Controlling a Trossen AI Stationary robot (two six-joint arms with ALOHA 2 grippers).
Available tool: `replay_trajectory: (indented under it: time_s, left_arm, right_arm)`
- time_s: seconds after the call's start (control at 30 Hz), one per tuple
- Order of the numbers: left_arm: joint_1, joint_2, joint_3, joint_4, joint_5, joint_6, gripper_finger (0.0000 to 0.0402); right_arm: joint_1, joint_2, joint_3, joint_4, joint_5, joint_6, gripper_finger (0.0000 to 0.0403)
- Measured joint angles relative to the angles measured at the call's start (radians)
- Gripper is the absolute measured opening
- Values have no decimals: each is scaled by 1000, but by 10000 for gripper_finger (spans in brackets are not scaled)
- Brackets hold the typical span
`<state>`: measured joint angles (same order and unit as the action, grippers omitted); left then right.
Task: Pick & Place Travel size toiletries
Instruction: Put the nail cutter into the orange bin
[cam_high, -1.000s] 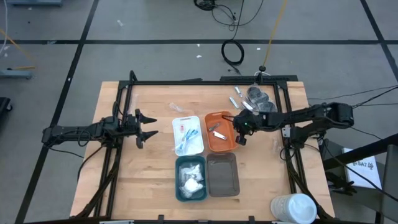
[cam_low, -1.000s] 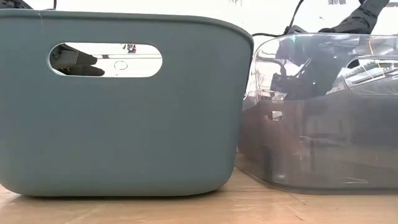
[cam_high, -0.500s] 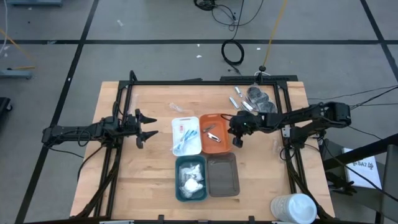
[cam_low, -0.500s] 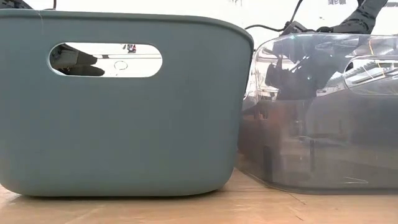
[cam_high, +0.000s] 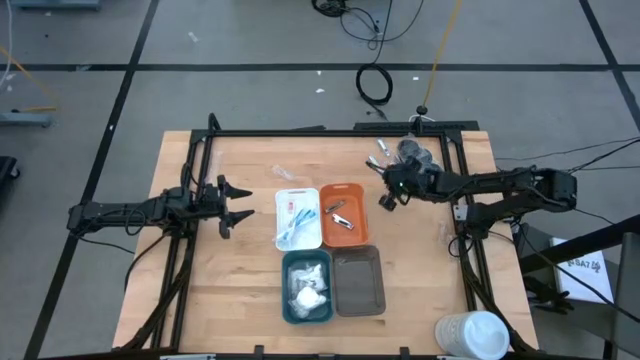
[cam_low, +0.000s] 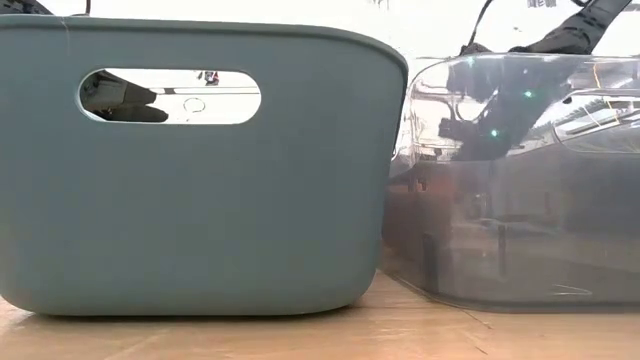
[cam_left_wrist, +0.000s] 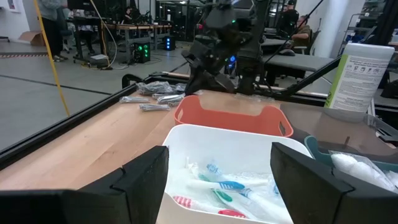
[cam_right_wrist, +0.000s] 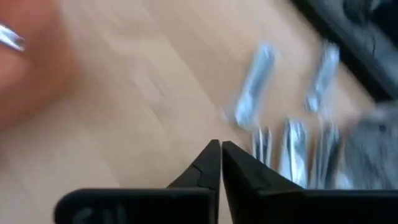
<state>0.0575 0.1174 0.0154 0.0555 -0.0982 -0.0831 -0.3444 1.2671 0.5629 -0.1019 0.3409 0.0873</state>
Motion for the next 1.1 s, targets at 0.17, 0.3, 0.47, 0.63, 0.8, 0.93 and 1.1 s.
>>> replay_trajectory:
  time_s: [0.17,0.3,0.47,0.63,0.8,0.93,1.1]
  left_arm:
    - [0,0,0,0,0,0,273]
    - [0,0,0,0,0,0,274]
    - [0,0,0,0,0,0,274]
    - [0,0,0,0,0,0,273]
    - [0,0,0,0,0,0,274]
    - [0,0,0,0,0,0,274]
    - [0,0,0,0,1,0,274]
  right_arm:
    - [-64,10,0,-110,-2,59,73]
    - [-89,9,0,-111,-2,66,140]
    - [-101,11,-1,-110,-2,66,194]
    - [-129,29,-32,-95,-45,84,205]
    - [-153,47,-60,-63,-107,109,204]
    - [-167,47,-83,0,-117,95,193]
    - [-195,48,-92,35,-208,68,163]
